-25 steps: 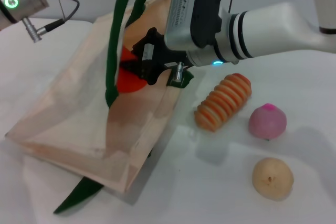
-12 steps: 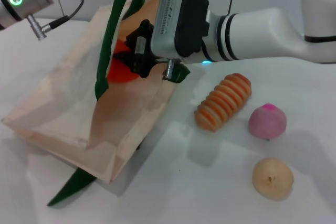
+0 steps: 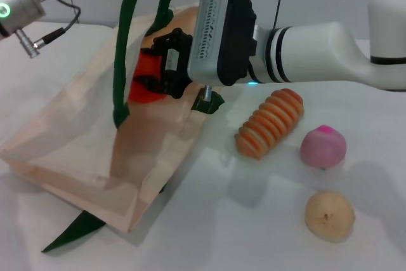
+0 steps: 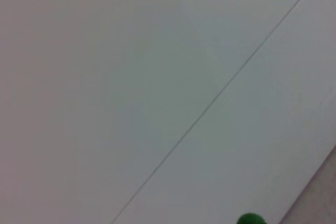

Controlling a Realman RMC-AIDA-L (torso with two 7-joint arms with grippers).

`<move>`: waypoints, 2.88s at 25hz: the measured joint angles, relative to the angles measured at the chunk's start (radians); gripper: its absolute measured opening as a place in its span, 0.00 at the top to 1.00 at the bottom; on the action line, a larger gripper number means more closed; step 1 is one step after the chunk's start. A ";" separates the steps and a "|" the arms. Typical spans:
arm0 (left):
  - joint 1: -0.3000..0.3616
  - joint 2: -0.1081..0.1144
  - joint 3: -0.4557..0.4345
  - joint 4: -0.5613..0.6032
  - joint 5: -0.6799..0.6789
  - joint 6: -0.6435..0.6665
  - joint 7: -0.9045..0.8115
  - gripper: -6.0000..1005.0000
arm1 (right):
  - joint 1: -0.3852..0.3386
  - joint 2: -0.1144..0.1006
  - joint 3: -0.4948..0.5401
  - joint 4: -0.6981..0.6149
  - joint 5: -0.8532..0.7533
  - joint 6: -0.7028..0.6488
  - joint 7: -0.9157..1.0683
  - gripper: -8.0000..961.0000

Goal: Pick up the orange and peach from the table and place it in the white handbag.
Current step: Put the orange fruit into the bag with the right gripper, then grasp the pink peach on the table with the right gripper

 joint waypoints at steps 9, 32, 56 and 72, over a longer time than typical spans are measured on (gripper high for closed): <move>0.043 0.005 -0.025 -0.001 -0.001 0.020 0.002 0.87 | -0.055 -0.012 0.025 0.003 -0.001 -0.089 -0.004 0.30; 0.093 0.015 -0.050 0.003 -0.001 0.046 0.011 0.87 | -0.331 -0.021 0.033 -0.377 0.000 -0.507 0.237 0.16; 0.109 0.027 -0.064 0.000 -0.001 0.043 0.009 0.87 | -0.381 -0.022 -0.123 -0.643 -0.400 -0.570 0.849 0.16; 0.126 0.031 -0.078 0.000 -0.001 0.038 0.007 0.87 | -0.415 -0.022 -0.182 -0.698 -0.433 -0.660 0.913 0.17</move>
